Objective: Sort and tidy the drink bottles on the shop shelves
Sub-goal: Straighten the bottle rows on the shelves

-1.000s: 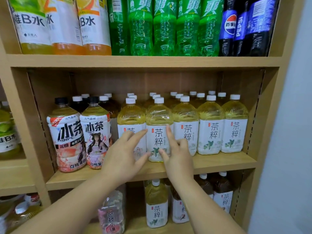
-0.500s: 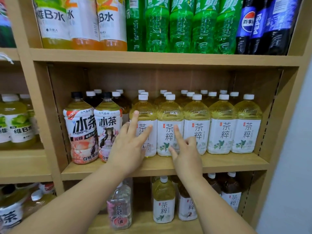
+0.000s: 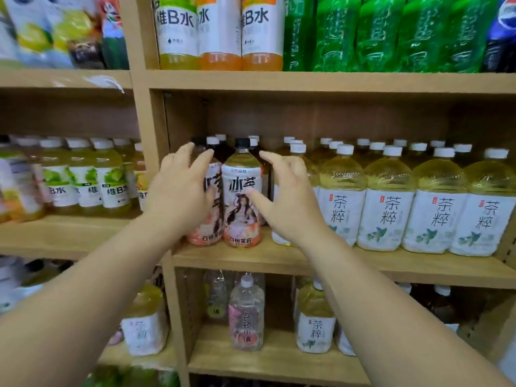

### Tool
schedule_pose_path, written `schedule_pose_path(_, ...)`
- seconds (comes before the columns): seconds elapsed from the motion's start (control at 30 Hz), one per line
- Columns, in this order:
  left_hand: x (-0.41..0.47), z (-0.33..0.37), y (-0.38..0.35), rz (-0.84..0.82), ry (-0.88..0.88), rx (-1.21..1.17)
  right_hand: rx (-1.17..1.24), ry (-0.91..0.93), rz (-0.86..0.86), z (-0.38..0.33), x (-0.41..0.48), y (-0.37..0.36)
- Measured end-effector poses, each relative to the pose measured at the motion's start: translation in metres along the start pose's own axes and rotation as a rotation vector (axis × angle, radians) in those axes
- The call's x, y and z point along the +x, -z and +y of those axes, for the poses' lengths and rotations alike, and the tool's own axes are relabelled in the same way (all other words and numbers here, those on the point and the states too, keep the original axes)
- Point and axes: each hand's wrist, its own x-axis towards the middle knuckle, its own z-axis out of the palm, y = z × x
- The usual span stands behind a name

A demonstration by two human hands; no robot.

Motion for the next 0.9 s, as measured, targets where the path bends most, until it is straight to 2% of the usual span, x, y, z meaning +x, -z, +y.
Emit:
schedule_pose_path(0.2,0.018,-0.032,0.014,-0.192,-0.240,0.246,-0.189,-0.065,-0.260,-0.014,0.039,-0.040)
schedule_pose_path(0.4,0.021,-0.026,0.000,-0.236,-0.251,0.435,-0.197,-0.044,-0.190,-0.007,0.036,-0.048)
schedule_pose_path(0.57,0.019,-0.017,-0.007,-0.221,-0.100,0.209,-0.188,0.000,-0.143,-0.003,0.027,-0.044)
schedule_pose_path(0.77,0.016,-0.017,-0.011,-0.207,-0.076,0.119,-0.223,-0.016,-0.158,-0.006,0.026,-0.046)
schedule_pose_path(0.9,0.017,-0.019,-0.011,-0.146,-0.070,-0.024,-0.203,-0.014,-0.145,-0.004,0.026,-0.048)
